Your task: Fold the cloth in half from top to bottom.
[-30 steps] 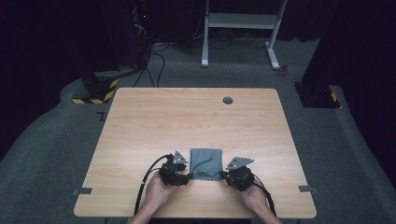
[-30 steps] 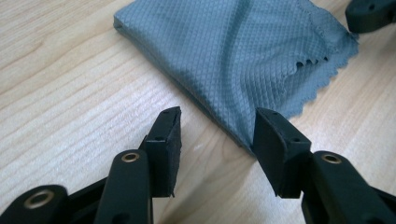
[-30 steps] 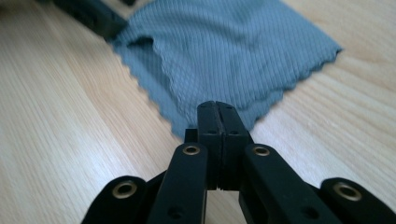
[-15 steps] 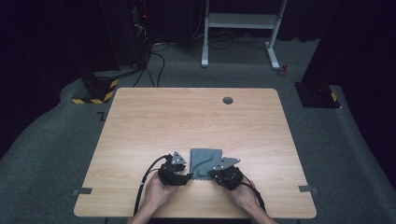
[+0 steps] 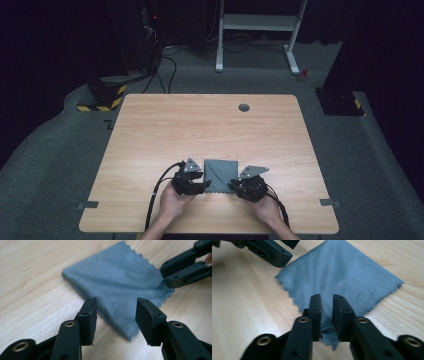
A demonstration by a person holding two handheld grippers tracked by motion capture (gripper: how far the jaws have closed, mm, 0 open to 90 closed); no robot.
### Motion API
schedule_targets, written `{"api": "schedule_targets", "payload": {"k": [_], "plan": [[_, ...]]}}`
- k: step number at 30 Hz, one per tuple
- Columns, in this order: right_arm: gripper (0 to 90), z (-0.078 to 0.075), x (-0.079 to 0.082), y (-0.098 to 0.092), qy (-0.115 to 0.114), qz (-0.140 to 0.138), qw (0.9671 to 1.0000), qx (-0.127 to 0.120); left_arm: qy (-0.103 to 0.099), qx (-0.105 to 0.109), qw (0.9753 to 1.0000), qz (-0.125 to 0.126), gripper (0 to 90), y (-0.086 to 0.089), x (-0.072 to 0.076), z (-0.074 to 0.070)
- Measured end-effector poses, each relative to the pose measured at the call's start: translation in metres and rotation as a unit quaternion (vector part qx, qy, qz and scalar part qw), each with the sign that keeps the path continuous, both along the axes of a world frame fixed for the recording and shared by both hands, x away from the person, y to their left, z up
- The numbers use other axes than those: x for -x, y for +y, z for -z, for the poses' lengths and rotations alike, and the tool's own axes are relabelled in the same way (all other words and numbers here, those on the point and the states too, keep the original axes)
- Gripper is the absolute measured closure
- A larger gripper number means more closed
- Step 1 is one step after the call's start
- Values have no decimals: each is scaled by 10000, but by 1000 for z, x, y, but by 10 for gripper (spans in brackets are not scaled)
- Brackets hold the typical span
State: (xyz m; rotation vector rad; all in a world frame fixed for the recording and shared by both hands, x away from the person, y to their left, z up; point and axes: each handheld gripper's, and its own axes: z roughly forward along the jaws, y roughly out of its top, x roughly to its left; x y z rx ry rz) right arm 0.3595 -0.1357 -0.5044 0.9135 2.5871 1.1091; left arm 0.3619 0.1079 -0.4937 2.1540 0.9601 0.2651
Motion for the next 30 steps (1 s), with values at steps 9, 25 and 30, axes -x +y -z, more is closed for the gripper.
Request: {"api": "schedule_targets", "payload": {"k": [9,25,30], "plan": [[867,7,-4,-7,-21,50,9995,318,151,-459,9988,-23,550,6,-4,16],[841,2,-63,4,187,573,9982,2,149,-336,9990,265,545,-16,-40,15],[840,8,-71,-12,232,879,9958,123,85,-450,9989,22,530,4,-36,16]]}}
